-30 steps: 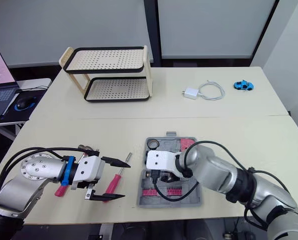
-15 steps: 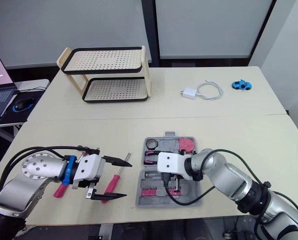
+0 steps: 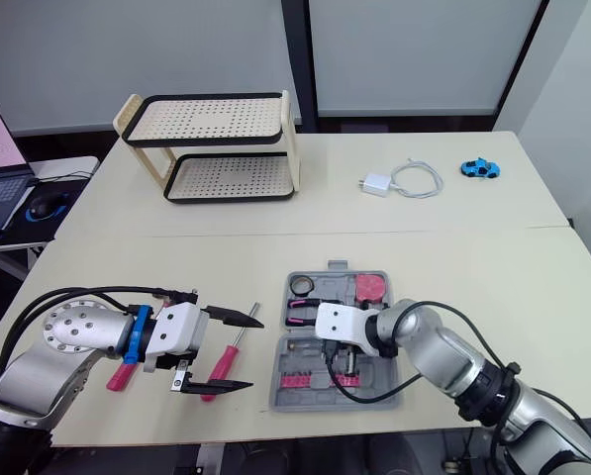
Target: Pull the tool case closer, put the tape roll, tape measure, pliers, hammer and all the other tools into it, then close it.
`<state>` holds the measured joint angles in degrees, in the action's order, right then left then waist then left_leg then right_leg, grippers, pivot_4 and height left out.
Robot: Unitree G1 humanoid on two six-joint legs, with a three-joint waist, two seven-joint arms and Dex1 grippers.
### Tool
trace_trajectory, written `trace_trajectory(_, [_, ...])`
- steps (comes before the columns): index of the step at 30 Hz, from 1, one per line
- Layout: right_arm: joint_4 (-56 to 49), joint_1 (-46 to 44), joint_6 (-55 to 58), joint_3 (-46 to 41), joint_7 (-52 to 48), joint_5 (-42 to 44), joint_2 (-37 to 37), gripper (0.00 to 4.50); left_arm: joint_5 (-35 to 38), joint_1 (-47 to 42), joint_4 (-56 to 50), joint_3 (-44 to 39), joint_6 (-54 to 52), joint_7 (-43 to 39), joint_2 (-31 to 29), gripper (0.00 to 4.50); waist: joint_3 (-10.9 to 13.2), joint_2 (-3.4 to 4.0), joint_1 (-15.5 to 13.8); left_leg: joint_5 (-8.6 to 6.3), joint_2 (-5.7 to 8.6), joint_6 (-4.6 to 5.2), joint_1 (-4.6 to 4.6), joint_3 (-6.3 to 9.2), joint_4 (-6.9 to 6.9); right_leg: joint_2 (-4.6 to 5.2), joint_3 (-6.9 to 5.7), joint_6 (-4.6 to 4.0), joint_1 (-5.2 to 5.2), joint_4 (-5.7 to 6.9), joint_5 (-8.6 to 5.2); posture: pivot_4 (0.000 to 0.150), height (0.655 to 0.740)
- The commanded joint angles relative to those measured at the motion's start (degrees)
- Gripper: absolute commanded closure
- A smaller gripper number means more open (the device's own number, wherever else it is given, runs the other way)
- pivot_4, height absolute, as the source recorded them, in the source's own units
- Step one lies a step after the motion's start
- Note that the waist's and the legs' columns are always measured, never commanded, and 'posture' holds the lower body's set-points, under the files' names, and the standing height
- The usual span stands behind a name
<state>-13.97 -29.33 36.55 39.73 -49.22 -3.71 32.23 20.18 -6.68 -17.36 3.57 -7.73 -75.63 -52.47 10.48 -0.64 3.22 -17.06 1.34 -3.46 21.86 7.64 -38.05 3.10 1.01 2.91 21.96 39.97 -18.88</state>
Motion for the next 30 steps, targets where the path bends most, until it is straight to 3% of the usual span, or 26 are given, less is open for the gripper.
trace_trajectory(1, [0.42, 1.02, -0.12, 2.07, -0.71, -2.46, -0.31, 4.49, 0.96, -0.15, -1.43, -0.53, -0.07, 0.09, 0.07, 0.0, -0.01, 0.0, 0.0, 0.0, 0.0, 0.0, 0.0, 0.0, 0.0, 0.0, 0.0, 0.0, 0.0, 0.0, 0.0, 0.15, 0.74])
trace_trajectory(11, [-1.82, 2.25, -3.18, -2.18, -1.31, -2.02, -1.91, 4.49, 1.04, 0.81, -1.28, -1.14, -0.33, 0.64, 0.21, 0.0, -0.09, -0.03, -0.02, -0.02, 0.0, 0.03, -0.18, 0.03, 0.0, -0.02, -0.02, 0.0, -0.21, 0.0, 0.0, 0.15, 0.74])
trace_trajectory(17, [-14.11, 4.34, -1.14, -12.26, -3.25, 5.5, -0.6, 4.49, 4.49, 2.21, 0.75, -7.38, -3.74, 4.33, 0.49, 0.0, -0.08, -0.04, -0.07, -0.01, -0.04, 0.02, -0.08, 0.07, -0.01, 0.0, -0.02, 0.0, -0.14, -0.01, 0.0, 0.15, 0.74])
trace_trajectory(21, [-21.34, 7.95, -0.58, -22.45, -1.25, 8.48, 2.15, 4.49, 7.32, 3.25, 4.07, -15.2, -8.29, 9.83, 1.17, 0.0, -0.08, -0.04, -0.24, -0.02, -0.04, 0.04, -0.1, 0.08, 0.0, 0.02, -0.04, 0.0, -0.18, -0.02, 0.0, 0.15, 0.74])
trace_trajectory(25, [-24.45, 17.35, -5.0, -37.6, -1.1, 11.95, 6.75, 4.49, 8.1, 3.42, 10.36, -23.71, -11.36, 17.59, 2.67, 0.0, -0.08, -0.05, -0.8, -0.03, -0.02, 0.04, -0.1, 0.07, 0.0, 0.04, -0.04, 0.0, -0.19, -0.06, 0.0, 0.15, 0.74])
trace_trajectory(30, [-17.53, 32.28, -11.79, -58.71, -2.86, 14.61, 10.82, 4.49, 6.19, 4.89, 21.36, -32.7, -11.31, 26.91, 5.31, 0.0, -0.1, -0.11, -1.48, -0.03, 0.02, 0.06, -0.14, -0.01, 0.0, 0.04, -0.03, 0.0, -0.26, -0.07, 0.0, 0.15, 0.74])
